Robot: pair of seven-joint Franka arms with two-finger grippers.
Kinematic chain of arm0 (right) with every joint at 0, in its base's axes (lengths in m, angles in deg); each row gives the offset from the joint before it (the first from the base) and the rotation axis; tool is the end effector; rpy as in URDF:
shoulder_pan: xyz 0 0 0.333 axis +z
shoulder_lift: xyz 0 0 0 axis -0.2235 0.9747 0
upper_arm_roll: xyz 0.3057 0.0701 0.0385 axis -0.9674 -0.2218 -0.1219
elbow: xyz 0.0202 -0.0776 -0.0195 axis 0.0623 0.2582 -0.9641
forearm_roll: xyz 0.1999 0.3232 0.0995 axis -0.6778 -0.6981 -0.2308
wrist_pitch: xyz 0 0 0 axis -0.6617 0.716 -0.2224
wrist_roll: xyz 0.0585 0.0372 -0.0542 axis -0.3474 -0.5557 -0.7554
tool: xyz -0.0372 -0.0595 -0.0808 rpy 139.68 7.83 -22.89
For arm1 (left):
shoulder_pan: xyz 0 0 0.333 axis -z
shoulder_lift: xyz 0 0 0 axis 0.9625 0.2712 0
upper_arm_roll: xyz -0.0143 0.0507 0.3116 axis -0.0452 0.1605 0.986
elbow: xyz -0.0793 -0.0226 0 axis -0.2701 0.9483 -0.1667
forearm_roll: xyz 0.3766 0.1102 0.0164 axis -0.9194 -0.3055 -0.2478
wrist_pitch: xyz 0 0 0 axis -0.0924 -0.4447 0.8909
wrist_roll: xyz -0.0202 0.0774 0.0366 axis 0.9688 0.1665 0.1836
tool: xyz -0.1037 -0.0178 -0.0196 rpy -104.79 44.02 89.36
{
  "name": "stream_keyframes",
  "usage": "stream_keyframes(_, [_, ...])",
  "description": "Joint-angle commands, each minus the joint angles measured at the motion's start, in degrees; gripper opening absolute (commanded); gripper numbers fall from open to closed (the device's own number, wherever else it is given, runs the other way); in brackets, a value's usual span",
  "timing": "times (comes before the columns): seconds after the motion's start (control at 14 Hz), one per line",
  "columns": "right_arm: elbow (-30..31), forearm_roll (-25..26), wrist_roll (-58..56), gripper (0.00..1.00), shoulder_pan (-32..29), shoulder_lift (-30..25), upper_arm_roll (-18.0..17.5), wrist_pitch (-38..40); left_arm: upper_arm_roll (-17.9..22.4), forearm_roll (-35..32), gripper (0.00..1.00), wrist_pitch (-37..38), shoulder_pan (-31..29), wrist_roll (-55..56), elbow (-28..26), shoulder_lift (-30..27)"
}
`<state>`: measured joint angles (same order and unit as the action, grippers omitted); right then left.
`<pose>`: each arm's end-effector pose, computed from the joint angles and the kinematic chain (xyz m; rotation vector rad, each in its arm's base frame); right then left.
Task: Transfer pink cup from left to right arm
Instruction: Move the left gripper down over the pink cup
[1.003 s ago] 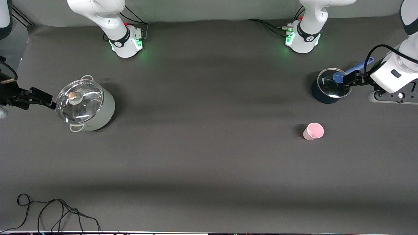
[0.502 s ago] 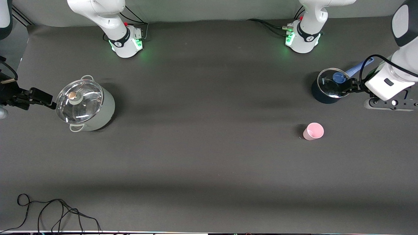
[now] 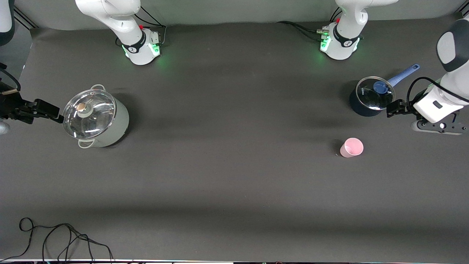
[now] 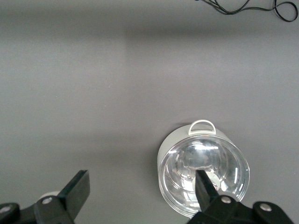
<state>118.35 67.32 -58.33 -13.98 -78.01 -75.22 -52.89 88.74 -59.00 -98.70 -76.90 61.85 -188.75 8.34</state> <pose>0.5813 -0.0177 0.6133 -3.1129 0.0523 0.0089 0.5421 0.0172 0.4698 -3.1055 0.1980 0.1169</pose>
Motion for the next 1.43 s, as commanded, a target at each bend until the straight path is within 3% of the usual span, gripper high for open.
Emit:
stream_keyframes(0.0, [-1.07, -0.07, 0.17, 1.00, 0.01, 0.55, -0.14, 0.60, -0.13, 1.94, 1.00, -5.36, 0.00, -4.59, -3.47, -0.06])
stream_keyframes(0.21, [-1.15, -0.07, 0.43, 1.00, 0.10, 1.16, -0.32, 0.33, -0.05, 10.72, 1.00, -7.56, -1.13, -20.55, -3.21, 0.64])
stream_keyframes(0.64, [-1.07, -0.07, 0.69, 1.00, 0.10, 1.43, -0.41, 0.24, -0.05, 24.09, 1.00, -7.92, -10.01, -61.86, -2.94, 4.68])
stream_keyframes(1.07, [-1.07, -0.07, 0.87, 1.00, 0.10, 1.52, -0.41, 0.16, -0.13, 43.67, 1.00, -5.73, -18.53, -100.45, -2.33, 14.25])
stream_keyframes(1.36, [-1.07, -0.07, 0.87, 1.00, 0.19, 1.60, -0.41, 0.07, -0.13, 54.76, 1.00, 4.01, -24.16, -124.01, 0.74, 24.70])
